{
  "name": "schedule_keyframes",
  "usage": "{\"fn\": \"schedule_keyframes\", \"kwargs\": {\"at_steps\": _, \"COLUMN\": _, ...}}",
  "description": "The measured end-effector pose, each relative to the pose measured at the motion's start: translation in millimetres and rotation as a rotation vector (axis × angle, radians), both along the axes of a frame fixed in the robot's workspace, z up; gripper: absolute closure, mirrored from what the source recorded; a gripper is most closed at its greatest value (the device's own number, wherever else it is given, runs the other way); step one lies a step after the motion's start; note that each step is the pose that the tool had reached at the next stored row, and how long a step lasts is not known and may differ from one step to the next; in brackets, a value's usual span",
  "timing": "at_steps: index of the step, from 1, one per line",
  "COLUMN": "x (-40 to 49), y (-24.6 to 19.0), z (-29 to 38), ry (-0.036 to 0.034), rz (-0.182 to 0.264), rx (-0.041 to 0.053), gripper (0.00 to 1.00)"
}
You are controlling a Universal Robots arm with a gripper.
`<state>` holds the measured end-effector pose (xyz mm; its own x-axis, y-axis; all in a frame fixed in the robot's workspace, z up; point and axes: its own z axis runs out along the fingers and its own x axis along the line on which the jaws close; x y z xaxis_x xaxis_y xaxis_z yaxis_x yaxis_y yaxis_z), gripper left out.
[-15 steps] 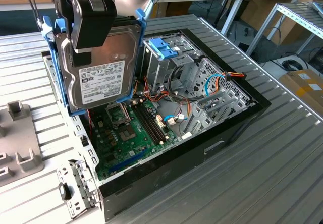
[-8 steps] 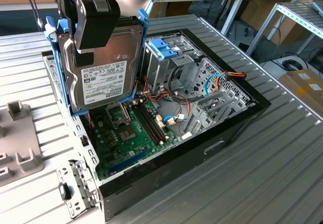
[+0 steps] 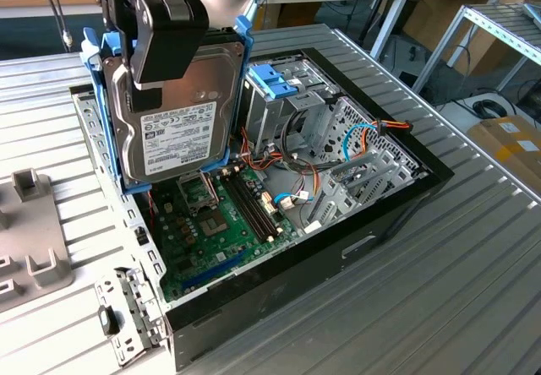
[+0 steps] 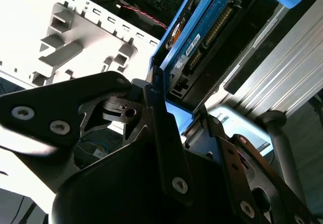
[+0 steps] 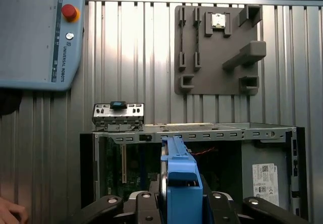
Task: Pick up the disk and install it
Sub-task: 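Pick up the disk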
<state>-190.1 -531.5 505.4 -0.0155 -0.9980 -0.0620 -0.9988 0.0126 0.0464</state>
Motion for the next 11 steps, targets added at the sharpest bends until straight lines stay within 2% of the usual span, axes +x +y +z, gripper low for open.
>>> {"fn": "schedule_keyframes", "kwargs": {"at_steps": 11, "x": 3.9, "y": -0.5, "z": 0.0, "ry": 0.0, "rz": 0.0, "rx": 0.0, "gripper": 0.63}}
